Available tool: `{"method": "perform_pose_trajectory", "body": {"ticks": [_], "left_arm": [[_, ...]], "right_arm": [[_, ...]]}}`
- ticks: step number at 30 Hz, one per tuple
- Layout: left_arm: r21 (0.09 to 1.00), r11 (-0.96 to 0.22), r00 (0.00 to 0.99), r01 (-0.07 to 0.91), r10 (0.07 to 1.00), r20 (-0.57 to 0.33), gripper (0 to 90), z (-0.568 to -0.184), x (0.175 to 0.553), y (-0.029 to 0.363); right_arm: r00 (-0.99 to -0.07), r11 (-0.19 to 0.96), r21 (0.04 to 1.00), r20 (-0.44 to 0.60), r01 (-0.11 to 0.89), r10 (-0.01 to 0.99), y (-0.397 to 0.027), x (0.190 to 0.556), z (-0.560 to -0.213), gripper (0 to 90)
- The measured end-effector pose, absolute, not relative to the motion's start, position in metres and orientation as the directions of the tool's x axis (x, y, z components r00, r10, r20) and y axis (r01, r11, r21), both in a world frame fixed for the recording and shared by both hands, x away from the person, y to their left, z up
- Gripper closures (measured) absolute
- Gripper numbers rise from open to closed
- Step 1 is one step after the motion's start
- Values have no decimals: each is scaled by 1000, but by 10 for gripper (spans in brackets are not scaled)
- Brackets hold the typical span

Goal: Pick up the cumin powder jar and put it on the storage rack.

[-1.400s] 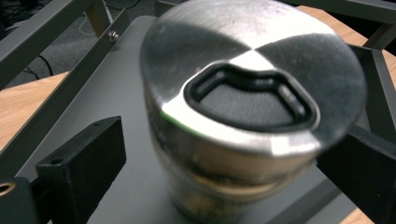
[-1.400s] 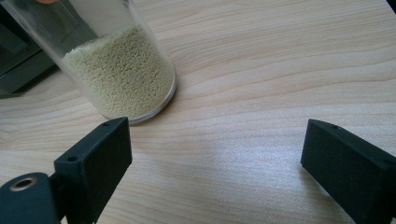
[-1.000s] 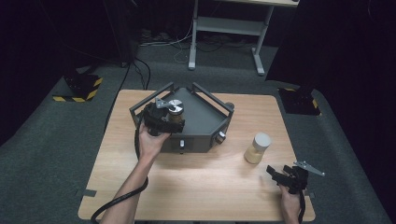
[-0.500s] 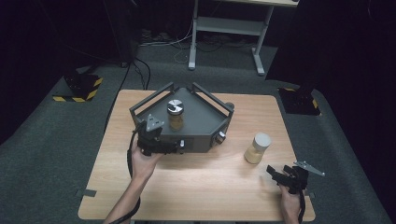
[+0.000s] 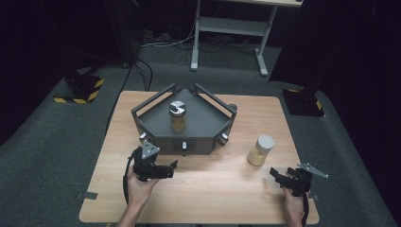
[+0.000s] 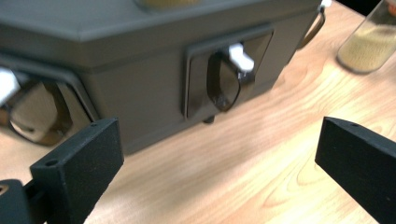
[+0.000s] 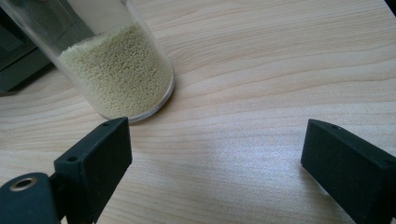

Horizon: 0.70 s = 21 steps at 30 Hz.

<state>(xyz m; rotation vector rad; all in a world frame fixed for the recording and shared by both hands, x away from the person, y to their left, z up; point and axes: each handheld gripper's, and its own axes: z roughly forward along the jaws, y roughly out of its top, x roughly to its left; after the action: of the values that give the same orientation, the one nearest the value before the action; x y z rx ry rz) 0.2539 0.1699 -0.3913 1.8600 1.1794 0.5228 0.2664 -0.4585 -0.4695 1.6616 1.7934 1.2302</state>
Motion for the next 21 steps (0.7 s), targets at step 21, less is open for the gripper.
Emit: {"method": "perform_pose_trajectory", "body": {"ticks": [21], "left_arm": [[751, -239, 419, 615, 906, -55, 6, -443, 273, 137]], "right_arm": [[-214, -87, 802, 259, 590, 942, -457, 267, -469, 78]]}}
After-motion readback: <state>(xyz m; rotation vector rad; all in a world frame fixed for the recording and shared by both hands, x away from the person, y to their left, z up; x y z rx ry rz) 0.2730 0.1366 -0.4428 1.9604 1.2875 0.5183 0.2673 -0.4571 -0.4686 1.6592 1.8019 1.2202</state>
